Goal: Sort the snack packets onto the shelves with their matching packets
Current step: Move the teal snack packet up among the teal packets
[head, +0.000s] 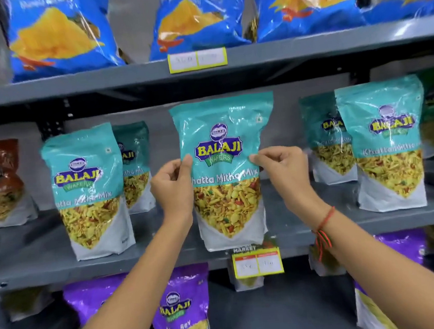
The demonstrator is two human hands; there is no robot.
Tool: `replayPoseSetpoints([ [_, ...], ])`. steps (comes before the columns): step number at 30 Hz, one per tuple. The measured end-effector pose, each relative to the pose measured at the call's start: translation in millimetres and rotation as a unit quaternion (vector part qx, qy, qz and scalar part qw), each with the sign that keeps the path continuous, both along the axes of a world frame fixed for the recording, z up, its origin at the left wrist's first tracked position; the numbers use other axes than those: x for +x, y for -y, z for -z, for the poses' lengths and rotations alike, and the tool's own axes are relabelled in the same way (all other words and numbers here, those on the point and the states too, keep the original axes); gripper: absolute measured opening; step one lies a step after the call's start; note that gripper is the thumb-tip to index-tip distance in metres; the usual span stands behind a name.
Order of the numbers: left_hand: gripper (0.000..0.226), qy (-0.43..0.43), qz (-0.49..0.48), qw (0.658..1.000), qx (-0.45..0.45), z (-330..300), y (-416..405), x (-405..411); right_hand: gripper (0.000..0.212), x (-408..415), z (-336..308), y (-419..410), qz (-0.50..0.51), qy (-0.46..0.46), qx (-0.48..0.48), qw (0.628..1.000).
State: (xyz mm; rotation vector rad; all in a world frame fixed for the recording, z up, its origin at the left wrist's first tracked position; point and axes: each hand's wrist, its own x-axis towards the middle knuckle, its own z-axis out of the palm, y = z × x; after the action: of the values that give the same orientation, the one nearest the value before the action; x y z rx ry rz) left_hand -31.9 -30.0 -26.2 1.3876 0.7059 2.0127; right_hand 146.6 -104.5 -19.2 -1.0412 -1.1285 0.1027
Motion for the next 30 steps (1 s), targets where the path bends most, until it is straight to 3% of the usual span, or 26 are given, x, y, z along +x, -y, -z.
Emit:
replayPoseSetpoints([
  [3, 0.014, -0.007, -0.021, 1.000, -0.016, 0, -18, 6, 0.032, 5, 7, -24, 0.011, 0.027, -0.017, 0.999],
  [8, 0.019, -0.056, -0.042, 0.997, -0.029, 14, -34, 7, 0.020, 8, 21, -44, 0.003, 0.003, -0.053, 0.999],
  [14, 0.017, -0.072, 0.049, 0.995, -0.058, 21, -40, 1, 0.017, 11, 37, -43, -0.059, -0.036, -0.061, 0.996],
  [16, 0.018, -0.097, 0.082, 0.988, -0.094, 28, -41, -7, 0.028, 15, 49, -42, -0.092, -0.044, -0.089, 0.991],
  [19, 0.047, -0.179, 0.140, 0.965, -0.135, 48, -40, -28, 0.073, 28, 74, -40, -0.121, 0.017, -0.168, 0.978],
  [21, 0.076, -0.277, 0.164, 0.932, -0.167, 65, -42, -45, 0.091, 35, 88, -35, -0.141, 0.086, -0.232, 0.959],
  [24, 0.088, -0.382, 0.213, 0.878, -0.193, 86, -42, -59, 0.089, 35, 97, -32, -0.156, 0.171, -0.283, 0.931],
  [27, 0.074, -0.396, 0.182, 0.884, -0.168, 94, -42, -55, 0.070, 30, 100, -36, -0.133, 0.219, -0.285, 0.924],
  [30, 0.066, -0.396, 0.159, 0.890, -0.161, 95, -45, -49, 0.068, 31, 99, -38, -0.129, 0.229, -0.286, 0.921],
])
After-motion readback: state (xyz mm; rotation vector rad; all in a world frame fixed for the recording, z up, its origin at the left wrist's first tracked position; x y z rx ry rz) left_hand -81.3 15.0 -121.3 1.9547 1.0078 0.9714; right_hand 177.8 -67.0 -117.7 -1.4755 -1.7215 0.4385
